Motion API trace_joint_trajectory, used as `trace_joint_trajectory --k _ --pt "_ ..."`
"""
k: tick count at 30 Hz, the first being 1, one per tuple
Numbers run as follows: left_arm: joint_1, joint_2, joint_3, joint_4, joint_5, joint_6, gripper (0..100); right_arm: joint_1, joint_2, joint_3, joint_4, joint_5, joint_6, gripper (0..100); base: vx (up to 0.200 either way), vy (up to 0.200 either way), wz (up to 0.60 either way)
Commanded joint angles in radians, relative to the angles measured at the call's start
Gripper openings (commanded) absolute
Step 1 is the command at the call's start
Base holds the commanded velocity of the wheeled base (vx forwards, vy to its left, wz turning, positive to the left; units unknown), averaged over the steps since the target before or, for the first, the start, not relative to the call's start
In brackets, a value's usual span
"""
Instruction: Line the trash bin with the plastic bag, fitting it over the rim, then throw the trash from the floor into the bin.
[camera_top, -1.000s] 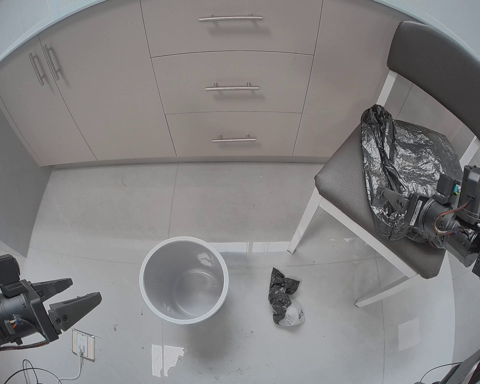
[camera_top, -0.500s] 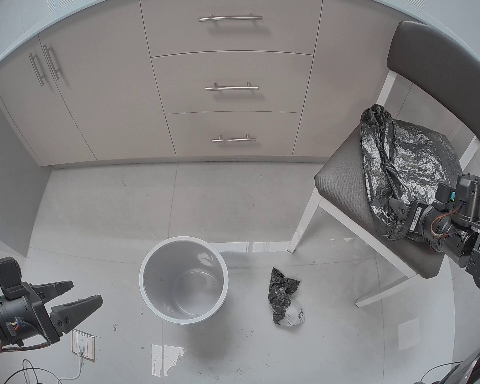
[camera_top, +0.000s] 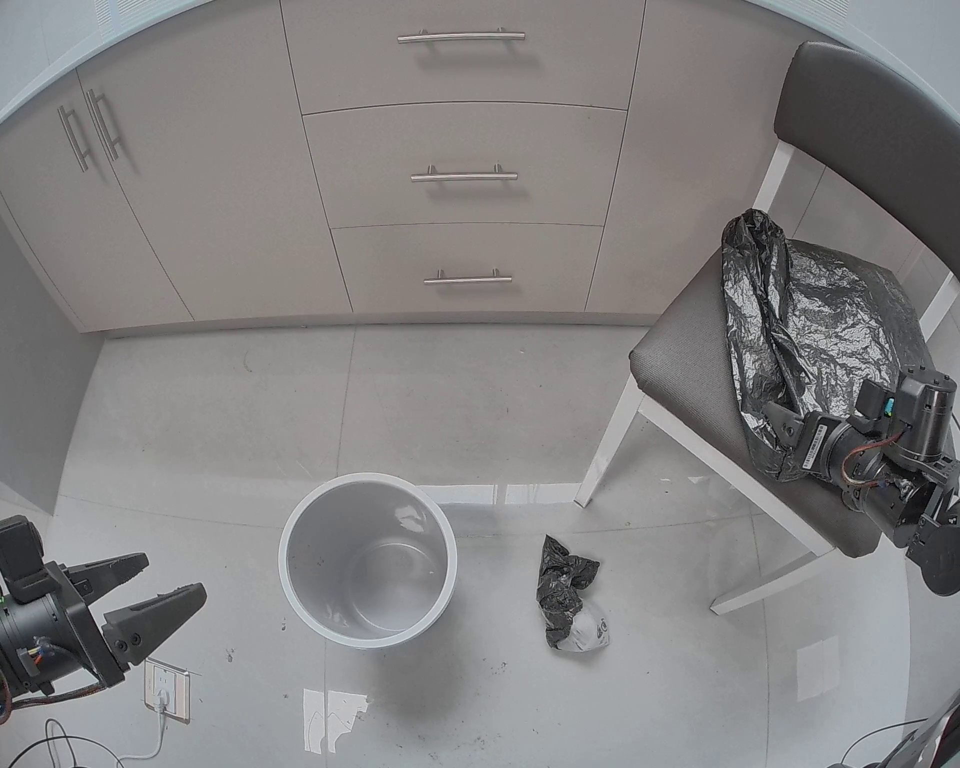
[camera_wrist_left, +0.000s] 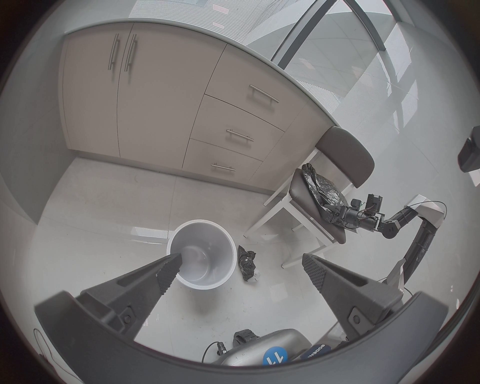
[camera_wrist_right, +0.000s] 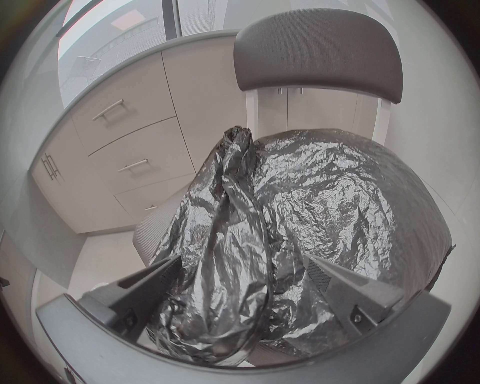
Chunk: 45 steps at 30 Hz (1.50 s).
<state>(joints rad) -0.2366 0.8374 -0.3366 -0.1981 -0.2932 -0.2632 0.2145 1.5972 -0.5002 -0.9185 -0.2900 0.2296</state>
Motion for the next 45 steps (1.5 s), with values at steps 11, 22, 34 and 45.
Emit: trace_joint_trajectory --k 11,22,34,45 --pt "-0.001 -0.008 0.013 -0.001 0.002 -0.001 100 0.005 0.009 0.012 -0.002 -0.003 -0.004 0 0.000 0.000 0.00" --pt "-0.004 -0.054 0.019 0.000 0.000 -0.001 100 0.048 -0.019 -0.017 -0.005 -0.089 0.001 0 0.000 0.000 0.00" --pt "-0.004 -0.089 0.013 0.000 -0.001 -0.004 100 0.022 -0.025 -0.132 0.101 0.002 0.186 0 0.000 0.000 0.00" --pt "-0.052 -0.129 0.013 0.005 -0.003 -0.004 100 -0.268 -0.097 -0.330 0.429 0.821 0.599 0 0.000 0.000 0.00"
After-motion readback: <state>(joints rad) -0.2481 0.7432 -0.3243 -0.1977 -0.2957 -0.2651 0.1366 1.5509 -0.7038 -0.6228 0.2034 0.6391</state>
